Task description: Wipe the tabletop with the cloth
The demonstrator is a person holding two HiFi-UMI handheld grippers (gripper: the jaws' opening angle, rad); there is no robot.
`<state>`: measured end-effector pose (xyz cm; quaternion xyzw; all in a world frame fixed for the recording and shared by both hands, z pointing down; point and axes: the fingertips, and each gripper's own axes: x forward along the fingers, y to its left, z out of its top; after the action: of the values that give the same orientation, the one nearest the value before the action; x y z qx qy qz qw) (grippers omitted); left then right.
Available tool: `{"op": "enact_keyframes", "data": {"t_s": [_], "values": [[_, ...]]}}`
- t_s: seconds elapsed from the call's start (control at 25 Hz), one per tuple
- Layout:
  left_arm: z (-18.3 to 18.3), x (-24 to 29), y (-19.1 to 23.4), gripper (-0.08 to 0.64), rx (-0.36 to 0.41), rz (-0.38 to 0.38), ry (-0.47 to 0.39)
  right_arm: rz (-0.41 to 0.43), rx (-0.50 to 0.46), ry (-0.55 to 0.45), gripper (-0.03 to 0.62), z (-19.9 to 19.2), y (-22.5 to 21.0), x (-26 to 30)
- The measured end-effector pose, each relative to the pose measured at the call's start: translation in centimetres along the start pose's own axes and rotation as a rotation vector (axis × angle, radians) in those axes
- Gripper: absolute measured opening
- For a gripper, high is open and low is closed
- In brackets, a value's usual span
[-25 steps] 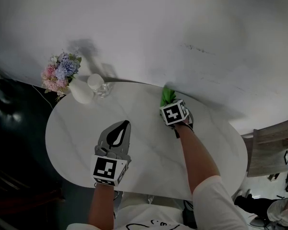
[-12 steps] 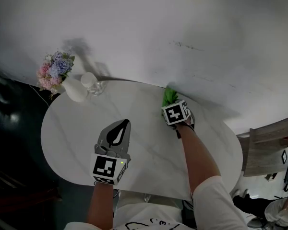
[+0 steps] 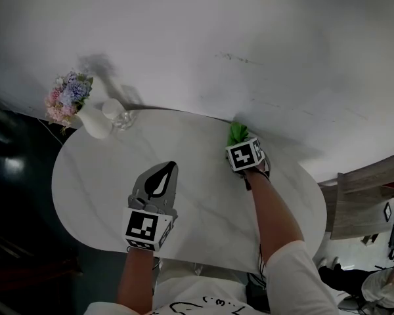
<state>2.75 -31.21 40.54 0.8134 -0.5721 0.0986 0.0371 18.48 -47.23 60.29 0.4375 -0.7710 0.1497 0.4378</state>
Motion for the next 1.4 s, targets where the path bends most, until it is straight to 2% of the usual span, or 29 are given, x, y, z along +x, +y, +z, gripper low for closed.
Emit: {"op": "enact_keyframes", "data": {"t_s": [0.52, 0.88, 1.24, 1.4], "values": [[1.0, 1.3, -4.3, 0.018, 0.032, -0.048, 0.001, -0.071, 0.043, 0.039, 0.044, -4.7, -5.6, -2.1], [1.6, 0.5, -5.4, 0.018, 0.066, -0.042, 0.006, -0.137, 0.058, 0.087, 0.044, -6.8, -7.5, -3.1], [1.5, -1.4, -5.7, 0.018, 0.097, -0.026, 0.023, -0.242, 0.013, 0.171, 0.044, -8.4, -9.1, -4.1], [2.1, -2.5, -5.3, 0.018, 0.12, -0.021, 0.016, -0.322, -0.083, 0.215, 0.044, -9.2, -10.2, -5.5]]}}
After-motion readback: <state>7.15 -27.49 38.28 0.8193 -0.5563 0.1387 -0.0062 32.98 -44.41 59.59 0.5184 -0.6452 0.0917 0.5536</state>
